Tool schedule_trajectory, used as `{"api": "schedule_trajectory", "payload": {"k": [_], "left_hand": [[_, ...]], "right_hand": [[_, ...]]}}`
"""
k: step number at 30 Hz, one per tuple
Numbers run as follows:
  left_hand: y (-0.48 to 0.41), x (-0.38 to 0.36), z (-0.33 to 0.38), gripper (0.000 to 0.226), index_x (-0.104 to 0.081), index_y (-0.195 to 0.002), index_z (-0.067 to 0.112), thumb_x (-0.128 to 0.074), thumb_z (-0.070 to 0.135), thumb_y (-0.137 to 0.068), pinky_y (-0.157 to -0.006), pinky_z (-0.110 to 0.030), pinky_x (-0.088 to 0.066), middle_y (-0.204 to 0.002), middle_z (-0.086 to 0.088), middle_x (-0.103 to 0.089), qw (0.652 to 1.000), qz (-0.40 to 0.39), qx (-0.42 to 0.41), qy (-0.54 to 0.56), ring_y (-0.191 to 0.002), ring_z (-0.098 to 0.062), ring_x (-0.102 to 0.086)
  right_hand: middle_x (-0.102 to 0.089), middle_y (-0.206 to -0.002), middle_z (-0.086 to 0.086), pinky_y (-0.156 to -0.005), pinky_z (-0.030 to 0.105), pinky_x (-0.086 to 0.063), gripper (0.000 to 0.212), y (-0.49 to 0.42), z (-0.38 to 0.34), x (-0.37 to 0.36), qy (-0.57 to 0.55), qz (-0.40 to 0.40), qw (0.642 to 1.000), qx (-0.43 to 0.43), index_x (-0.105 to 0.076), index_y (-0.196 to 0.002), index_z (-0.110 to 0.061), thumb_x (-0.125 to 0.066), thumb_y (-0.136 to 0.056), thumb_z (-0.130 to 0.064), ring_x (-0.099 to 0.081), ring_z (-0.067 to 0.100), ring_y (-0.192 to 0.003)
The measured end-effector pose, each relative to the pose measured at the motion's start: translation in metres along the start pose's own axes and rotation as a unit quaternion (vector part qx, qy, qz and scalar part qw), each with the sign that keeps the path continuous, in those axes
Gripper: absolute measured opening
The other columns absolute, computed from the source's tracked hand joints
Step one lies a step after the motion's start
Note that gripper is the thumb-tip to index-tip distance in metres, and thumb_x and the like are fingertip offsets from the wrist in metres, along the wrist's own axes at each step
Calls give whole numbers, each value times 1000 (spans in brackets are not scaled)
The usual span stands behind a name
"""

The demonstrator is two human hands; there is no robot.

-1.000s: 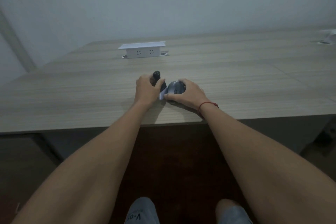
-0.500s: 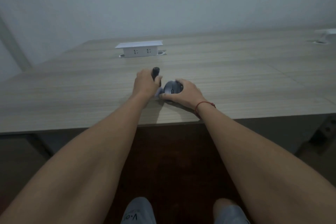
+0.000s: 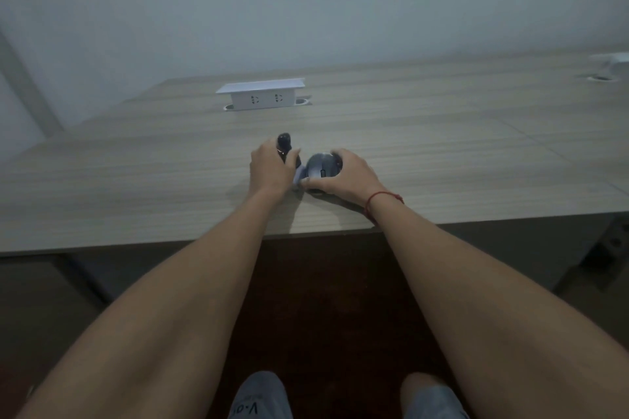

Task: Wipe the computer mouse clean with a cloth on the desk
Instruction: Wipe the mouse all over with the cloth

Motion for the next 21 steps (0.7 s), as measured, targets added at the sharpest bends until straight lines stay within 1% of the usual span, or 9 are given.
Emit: {"api": "schedule_trajectory", "payload": {"k": [3,5,9,11,14,16,18,19,21], "left_hand": [[2,6,4,26,-67,-87,4,-63,30,-89,-73,-33,-53,-86,-12,-70,997,34,-20,62,-80,-22,-64],[2,11,15,28,-67,-87,4,-63,31,-90,-75,-33,-53,-86,-11,-70,994,55,-42,91,-80,-21,-65],[5,7,28,23,-66,-90,6,-64,29,-90,-71,-25,-52,-83,-2,-66,993,31,-76,85,-76,-13,-61],[6,3,20,21,-64,-90,7,-63,28,-90,-70,-28,-50,-85,-5,-65,996,27,-58,57,-77,-16,-59],[6,3,4,22,-63,-91,6,-63,28,-91,-67,-28,-41,-85,-6,-61,999,14,-29,-7,-77,-19,-56],[4,6,1,24,-65,-90,6,-63,30,-90,-67,-30,-46,-85,-8,-64,1000,12,-28,7,-77,-20,-60],[2,12,4,28,-66,-87,4,-63,32,-89,-68,-30,-52,-83,-8,-68,998,36,-32,38,-76,-20,-63],[0,17,7,30,-66,-86,4,-63,33,-89,-65,-26,-52,-80,-6,-67,996,54,-29,58,-75,-18,-63],[-3,25,17,29,-68,-87,5,-63,34,-90,-64,-19,-44,-79,-1,-64,993,80,-27,88,-74,-14,-59]], "right_hand": [[-58,-131,4,-98,43,-50,94,1,1,0,5,-1,1000,-4,-46,-137,-15,-79,-61,-62,-57,23,-114],[-60,-126,3,-97,43,-51,90,0,0,0,5,-6,1000,-5,-50,-133,-16,-78,-61,-63,-58,22,-111],[-62,-114,-2,-91,39,-53,76,0,-1,1,-6,-14,1000,-6,-57,-122,-18,-79,-62,-59,-60,20,-104],[-62,-111,-4,-88,35,-54,75,1,0,1,-28,-6,1000,-6,-59,-119,-18,-80,-60,-59,-61,18,-102],[-57,-120,-3,-89,29,-48,84,2,0,1,-56,-8,998,-6,-53,-132,-14,-84,-63,-50,-53,14,-106],[-58,-124,-2,-88,29,-48,86,1,1,2,-61,-6,998,-6,-52,-133,-15,-85,-62,-49,-54,14,-108],[-57,-119,-4,-86,28,-47,82,0,2,2,-63,-12,998,-10,-53,-132,-16,-84,-63,-46,-54,14,-106],[-56,-115,-6,-85,28,-47,79,0,1,2,-62,-16,998,-12,-55,-131,-16,-84,-63,-44,-54,13,-104],[-58,-111,-7,-84,29,-48,72,-1,0,2,-61,-22,998,-12,-59,-126,-19,-82,-62,-45,-57,14,-103]]}}
Point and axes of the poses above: each hand's wrist, its own y-axis away from the middle knuckle, its own x-axis out of the back of the hand, z = x × y, the point moved 3 cm from there along -y, towards the middle knuckle
